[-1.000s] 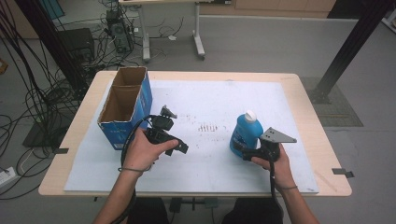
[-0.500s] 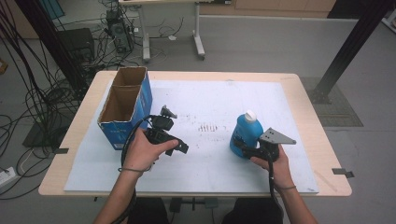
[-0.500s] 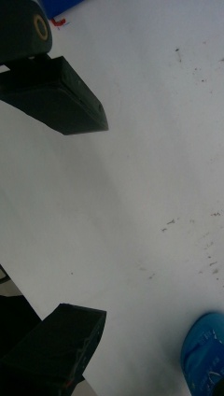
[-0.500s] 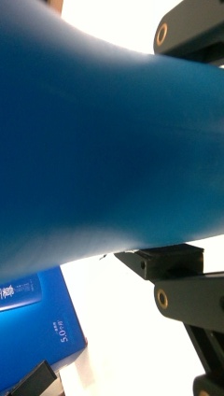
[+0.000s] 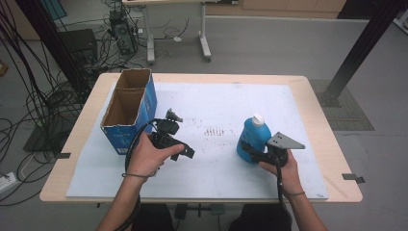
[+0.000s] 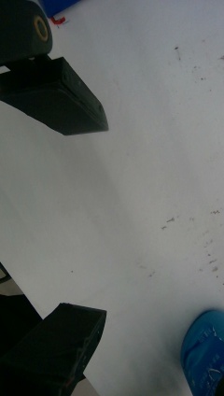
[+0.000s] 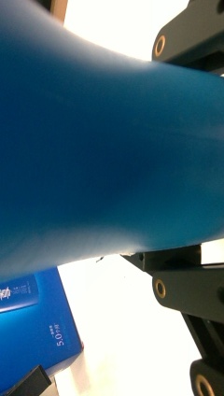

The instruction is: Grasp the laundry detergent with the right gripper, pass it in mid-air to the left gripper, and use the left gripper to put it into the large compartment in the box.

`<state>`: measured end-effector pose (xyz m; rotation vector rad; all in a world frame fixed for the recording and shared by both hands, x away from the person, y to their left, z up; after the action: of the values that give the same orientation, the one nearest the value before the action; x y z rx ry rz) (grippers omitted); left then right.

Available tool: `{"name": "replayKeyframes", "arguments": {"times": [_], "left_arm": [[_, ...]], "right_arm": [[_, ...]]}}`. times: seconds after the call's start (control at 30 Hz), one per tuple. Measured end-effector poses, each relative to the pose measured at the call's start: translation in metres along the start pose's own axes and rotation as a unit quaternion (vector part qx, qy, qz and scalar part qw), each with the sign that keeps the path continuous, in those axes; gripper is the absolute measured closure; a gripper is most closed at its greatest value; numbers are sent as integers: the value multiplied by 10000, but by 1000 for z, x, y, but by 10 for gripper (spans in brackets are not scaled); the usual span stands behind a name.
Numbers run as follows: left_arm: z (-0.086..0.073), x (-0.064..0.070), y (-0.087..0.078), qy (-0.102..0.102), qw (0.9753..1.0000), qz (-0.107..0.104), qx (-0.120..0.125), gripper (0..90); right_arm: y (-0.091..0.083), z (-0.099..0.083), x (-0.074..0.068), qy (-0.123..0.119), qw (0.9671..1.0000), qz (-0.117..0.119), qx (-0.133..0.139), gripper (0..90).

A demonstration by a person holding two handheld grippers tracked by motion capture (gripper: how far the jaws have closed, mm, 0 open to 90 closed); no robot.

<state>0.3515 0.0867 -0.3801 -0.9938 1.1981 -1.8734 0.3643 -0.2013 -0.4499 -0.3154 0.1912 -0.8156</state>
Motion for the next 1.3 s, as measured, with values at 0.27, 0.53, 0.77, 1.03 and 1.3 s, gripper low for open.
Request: {"name": "replayKeyframes", "arguments": {"times": [0.27,0.53,0.77,1.03,1.3], "left_arm": [[0,0,0,22,10000,15,-29,95],[-1,1,0,3,10000,26,-21,94],[0,2,0,7,10000,24,-25,91],[1,2,0,-7,10000,46,-31,88],[2,4,0,-19,10000,36,-16,86]], "right_arm": [[0,0,0,-74,10000,1,32,430],[0,0,0,-82,10000,17,37,432],[0,-1,0,-90,9999,24,44,433],[0,-1,0,-105,9999,15,58,433],[0,-1,0,-101,9999,18,56,432]]}}
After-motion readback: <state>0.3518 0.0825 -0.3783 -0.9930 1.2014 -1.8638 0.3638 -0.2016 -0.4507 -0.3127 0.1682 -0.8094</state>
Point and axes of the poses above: each handheld gripper's, and its own axes: y roughly forward along the jaws, z roughly out of its top, x roughly to its right, the point moved 5 cm from there along y, roughly forward along the jaws, and after that the axes turned 5 degrees about -x, right-handed, at the moved point
